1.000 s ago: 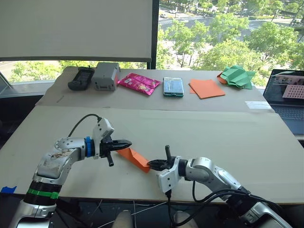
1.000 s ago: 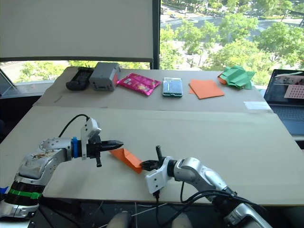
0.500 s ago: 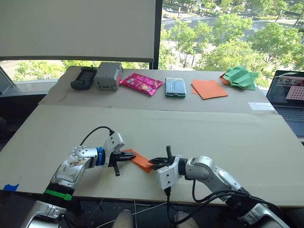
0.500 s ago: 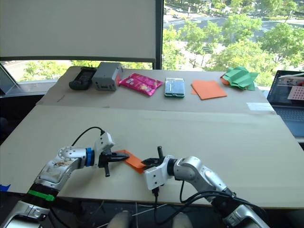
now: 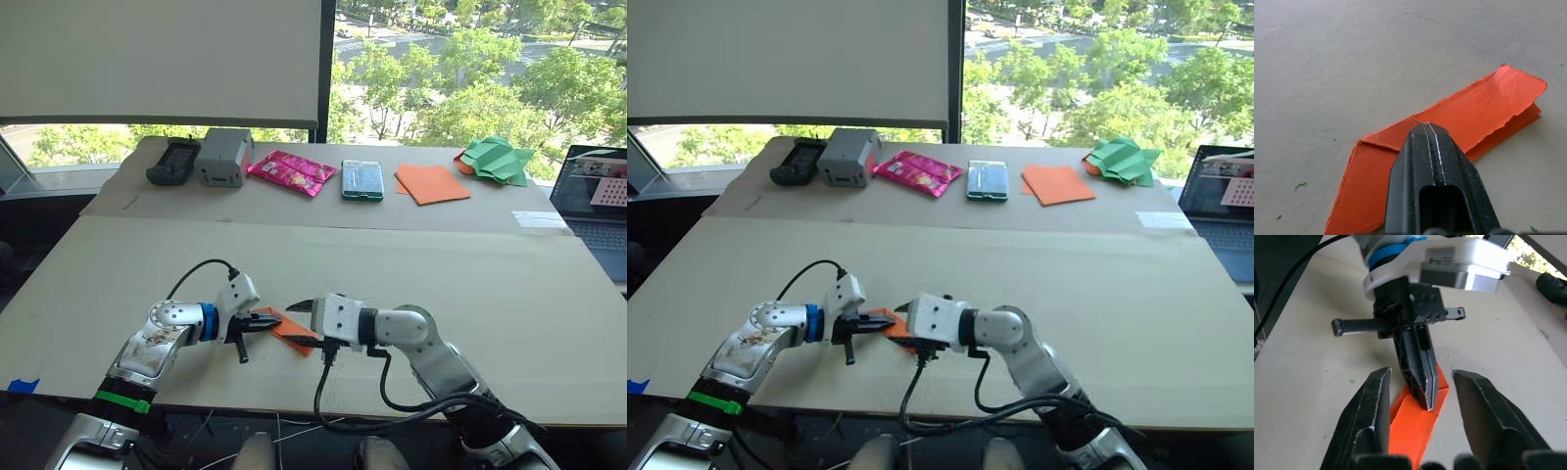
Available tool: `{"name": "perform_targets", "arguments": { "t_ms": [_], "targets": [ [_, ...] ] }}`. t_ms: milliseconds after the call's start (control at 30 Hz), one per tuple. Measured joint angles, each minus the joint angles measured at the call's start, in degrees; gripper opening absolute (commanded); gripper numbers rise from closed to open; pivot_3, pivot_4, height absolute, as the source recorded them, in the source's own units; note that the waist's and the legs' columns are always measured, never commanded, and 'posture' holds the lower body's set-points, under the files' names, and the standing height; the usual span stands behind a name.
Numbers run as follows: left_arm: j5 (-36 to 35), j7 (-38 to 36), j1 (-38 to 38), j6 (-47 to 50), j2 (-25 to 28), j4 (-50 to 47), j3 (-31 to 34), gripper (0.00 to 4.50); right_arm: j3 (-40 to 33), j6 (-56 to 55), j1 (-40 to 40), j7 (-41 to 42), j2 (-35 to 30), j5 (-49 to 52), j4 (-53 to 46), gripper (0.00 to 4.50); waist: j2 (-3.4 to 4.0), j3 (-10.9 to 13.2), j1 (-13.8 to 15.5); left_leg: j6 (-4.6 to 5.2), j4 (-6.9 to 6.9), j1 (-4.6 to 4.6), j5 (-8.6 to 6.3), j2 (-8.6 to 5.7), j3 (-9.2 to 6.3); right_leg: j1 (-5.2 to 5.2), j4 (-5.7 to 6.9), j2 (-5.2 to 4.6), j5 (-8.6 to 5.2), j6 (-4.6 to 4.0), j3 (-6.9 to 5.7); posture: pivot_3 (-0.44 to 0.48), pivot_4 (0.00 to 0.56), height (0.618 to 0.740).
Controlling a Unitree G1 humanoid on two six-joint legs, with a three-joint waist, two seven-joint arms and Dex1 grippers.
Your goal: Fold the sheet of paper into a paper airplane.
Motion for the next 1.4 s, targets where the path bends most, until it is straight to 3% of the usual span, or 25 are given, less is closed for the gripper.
{"name": "perform_targets", "arguments": {
  "t_ms": [100, 133, 500, 933, 1400],
  "targets": [
    [0.02, -0.02, 0.12, 0.01, 0.01, -0.28, -0.04, 0.00, 0.45, 3.28, -1.33, -1.28, 0.26, -0.58, 2.35, 0.04, 0.01, 0.00, 0.10, 0.00, 0.00, -0.01, 0.00, 0.00, 0.00, 0.00, 0.00, 0.00, 0.00, 0.00, -0.01, 0.000, 0.150, 0.702],
    [0.02, -0.02, 0.17, 0.05, 0.01, -0.39, -0.03, 0.00, 0.88, 3.67, -1.43, -1.74, 0.20, -1.09, 3.56, 0.01, 0.01, -0.01, 0.13, 0.00, 0.00, -0.02, 0.00, 0.00, 0.00, 0.00, 0.00, 0.00, 0.00, 0.00, -0.01, 0.000, 0.150, 0.702],
    [0.12, 0.57, 1.19, 1.29, 0.30, -2.36, 0.12, 0.00, 4.88, 5.96, -1.94, -6.17, 1.22, -5.48, 11.78, 0.01, 0.11, -0.02, -0.06, 0.00, 0.00, -0.03, 0.00, 0.00, 0.00, -0.03, 0.01, 0.00, 0.00, 0.00, -0.01, 0.000, 0.150, 0.702],
    [0.27, 0.72, 1.61, 2.62, 0.40, -3.29, -0.01, 0.00, 8.13, 9.10, -2.15, -6.24, -0.55, -7.46, 9.39, 0.01, 0.37, -0.41, -0.28, 0.00, 0.00, -0.02, 0.00, -0.01, 0.00, -0.02, -0.01, 0.00, 0.00, -0.01, 0.00, 0.000, 0.150, 0.702],
    [0.67, 0.49, 1.57, 2.37, 0.51, -3.27, -0.03, 0.00, 6.62, 6.94, -1.33, -7.67, 0.69, -5.32, 9.28, 0.01, 0.41, -0.39, -0.54, 0.00, 0.00, -0.09, 0.00, 0.00, -0.01, -0.06, -0.01, 0.00, 0.00, -0.01, -0.01, 0.000, 0.150, 0.702]
  ]
}}
